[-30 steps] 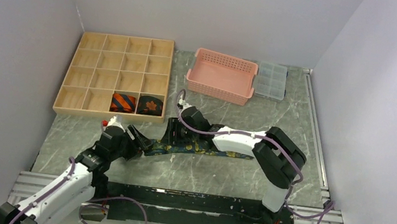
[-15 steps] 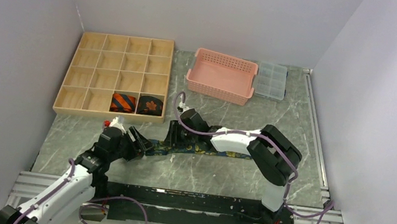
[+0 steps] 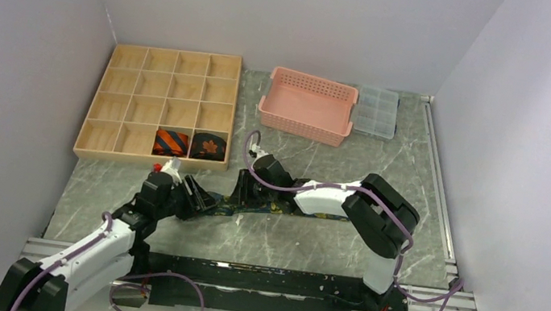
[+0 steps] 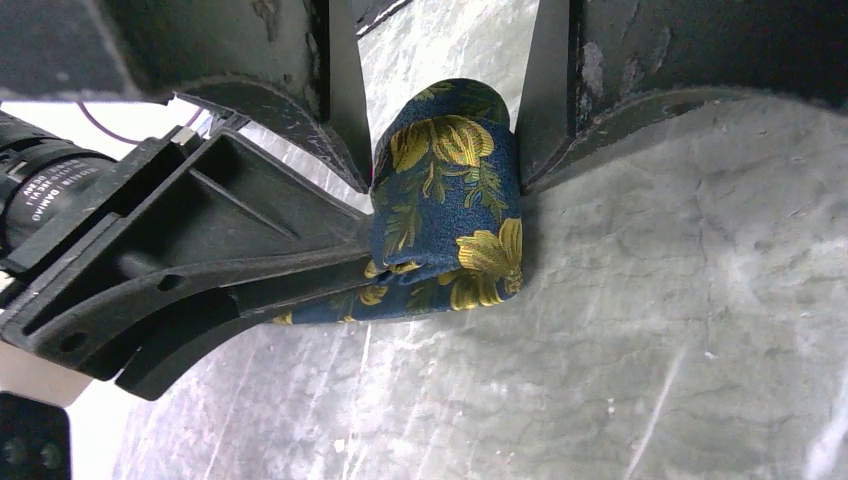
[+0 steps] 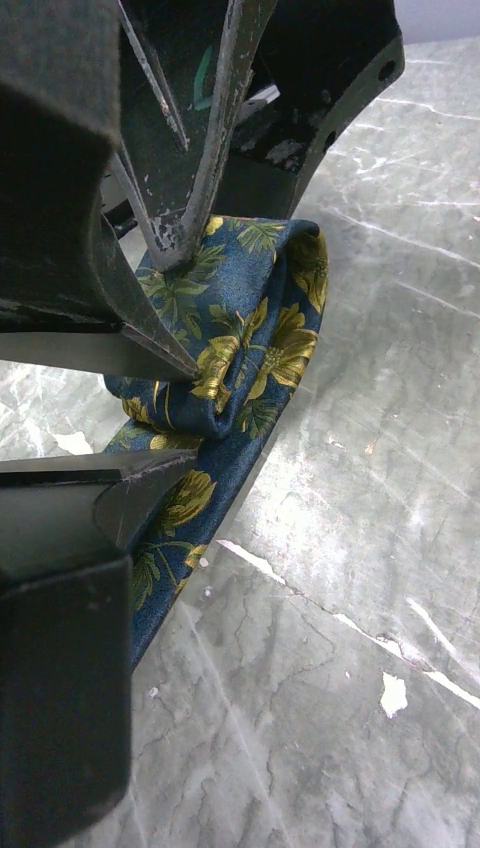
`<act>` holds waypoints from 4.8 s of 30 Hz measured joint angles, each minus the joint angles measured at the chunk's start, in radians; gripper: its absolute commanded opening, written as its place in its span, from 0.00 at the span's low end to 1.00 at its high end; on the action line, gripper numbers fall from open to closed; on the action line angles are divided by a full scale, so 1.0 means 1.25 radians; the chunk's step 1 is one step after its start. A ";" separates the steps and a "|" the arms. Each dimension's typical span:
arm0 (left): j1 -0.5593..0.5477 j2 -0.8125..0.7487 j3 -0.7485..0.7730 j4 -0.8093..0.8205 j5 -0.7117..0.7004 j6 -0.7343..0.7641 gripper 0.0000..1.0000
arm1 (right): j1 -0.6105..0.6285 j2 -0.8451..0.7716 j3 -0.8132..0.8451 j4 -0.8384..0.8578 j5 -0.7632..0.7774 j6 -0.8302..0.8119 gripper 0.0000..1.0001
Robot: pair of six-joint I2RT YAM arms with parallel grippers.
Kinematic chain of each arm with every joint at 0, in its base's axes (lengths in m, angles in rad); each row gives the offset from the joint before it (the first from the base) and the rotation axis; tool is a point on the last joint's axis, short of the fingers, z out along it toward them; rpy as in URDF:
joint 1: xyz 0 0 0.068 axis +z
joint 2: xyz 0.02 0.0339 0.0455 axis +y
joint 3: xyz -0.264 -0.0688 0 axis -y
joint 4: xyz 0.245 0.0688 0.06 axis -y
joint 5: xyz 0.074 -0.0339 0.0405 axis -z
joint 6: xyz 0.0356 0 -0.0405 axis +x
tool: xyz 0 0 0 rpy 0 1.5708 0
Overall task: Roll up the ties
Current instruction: Roll the tie at the center of the board.
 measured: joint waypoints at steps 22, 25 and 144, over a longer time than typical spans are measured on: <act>0.006 0.058 0.032 0.019 0.045 0.066 0.03 | 0.001 -0.024 -0.031 0.025 0.015 0.000 0.58; 0.005 0.070 0.087 -0.064 0.031 0.096 0.03 | 0.004 -0.074 -0.045 -0.020 0.047 -0.004 0.65; -0.594 1.096 1.077 -1.048 -0.798 -0.054 0.58 | -0.131 -0.996 -0.532 -0.341 0.419 -0.011 0.69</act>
